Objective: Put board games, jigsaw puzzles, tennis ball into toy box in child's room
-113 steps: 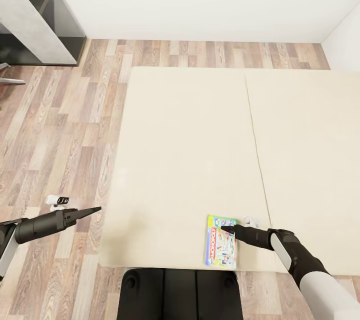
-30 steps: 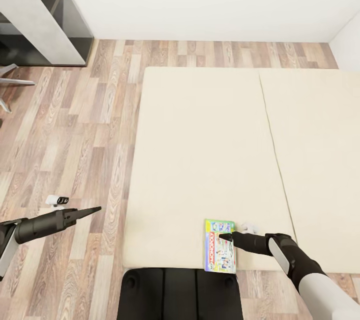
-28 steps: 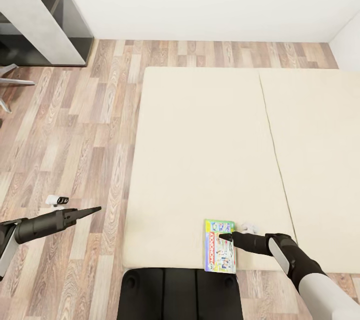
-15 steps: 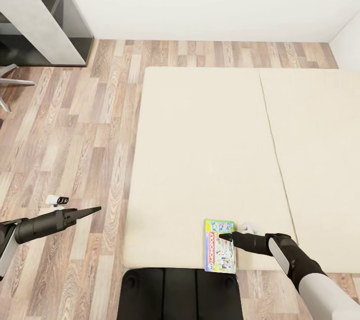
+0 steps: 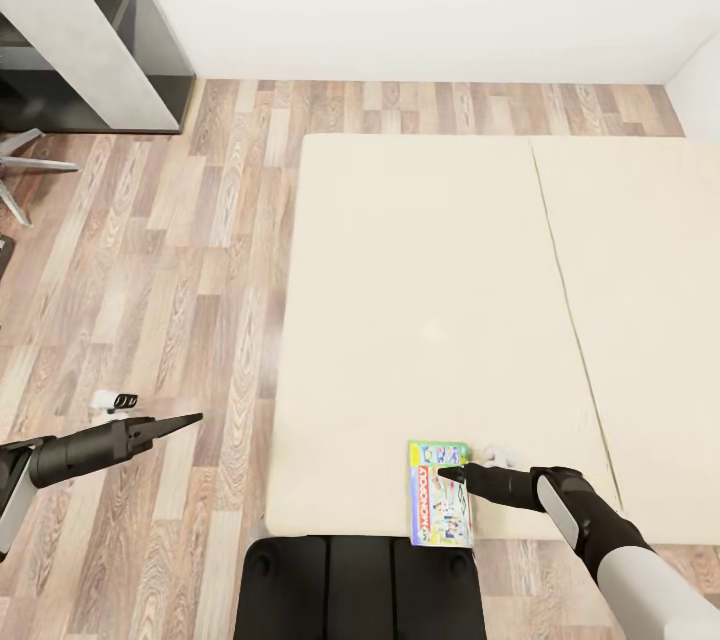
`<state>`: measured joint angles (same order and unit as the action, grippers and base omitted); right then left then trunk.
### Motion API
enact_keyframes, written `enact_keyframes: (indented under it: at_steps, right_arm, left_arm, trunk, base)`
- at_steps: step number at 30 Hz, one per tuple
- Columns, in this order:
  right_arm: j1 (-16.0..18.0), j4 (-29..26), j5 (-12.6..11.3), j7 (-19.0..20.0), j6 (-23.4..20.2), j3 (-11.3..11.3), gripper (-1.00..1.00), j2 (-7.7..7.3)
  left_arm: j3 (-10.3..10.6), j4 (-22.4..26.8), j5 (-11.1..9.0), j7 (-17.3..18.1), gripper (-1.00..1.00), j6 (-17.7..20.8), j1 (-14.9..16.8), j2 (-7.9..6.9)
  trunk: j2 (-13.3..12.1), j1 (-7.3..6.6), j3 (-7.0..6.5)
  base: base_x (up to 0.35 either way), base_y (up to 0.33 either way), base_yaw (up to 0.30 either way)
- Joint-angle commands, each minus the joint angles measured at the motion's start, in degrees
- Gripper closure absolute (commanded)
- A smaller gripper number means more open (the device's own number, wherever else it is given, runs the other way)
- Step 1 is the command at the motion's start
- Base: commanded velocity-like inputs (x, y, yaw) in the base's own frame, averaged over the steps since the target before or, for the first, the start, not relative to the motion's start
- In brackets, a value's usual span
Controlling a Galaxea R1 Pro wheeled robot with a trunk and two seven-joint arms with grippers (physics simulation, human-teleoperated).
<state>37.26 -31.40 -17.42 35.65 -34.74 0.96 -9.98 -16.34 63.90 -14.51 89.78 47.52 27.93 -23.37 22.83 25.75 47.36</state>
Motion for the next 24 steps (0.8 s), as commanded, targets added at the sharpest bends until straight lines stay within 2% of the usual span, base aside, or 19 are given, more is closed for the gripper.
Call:
enact_keyframes:
  at_steps: [1,24]
  right_arm:
    - [0.0,-0.06,-0.43,-0.06,-0.42,0.1,-1.0,-0.04]
    - [0.0,-0.06,-0.43,-0.06,-0.42,0.1,-1.0,-0.04]
  left_arm:
    - [0.01,-0.01,0.01,0.22,-1.0,0.61,0.02,-0.01]
    - [-0.01,-0.01,0.01,0.22,-1.0,0.58,0.02,-0.01]
  trunk:
    - [0.09,0.03,0.06]
    - [0.09,0.03,0.06]
  base:
    - [0.0,0.153,0.0]
    - [0.0,0.114,0.0]
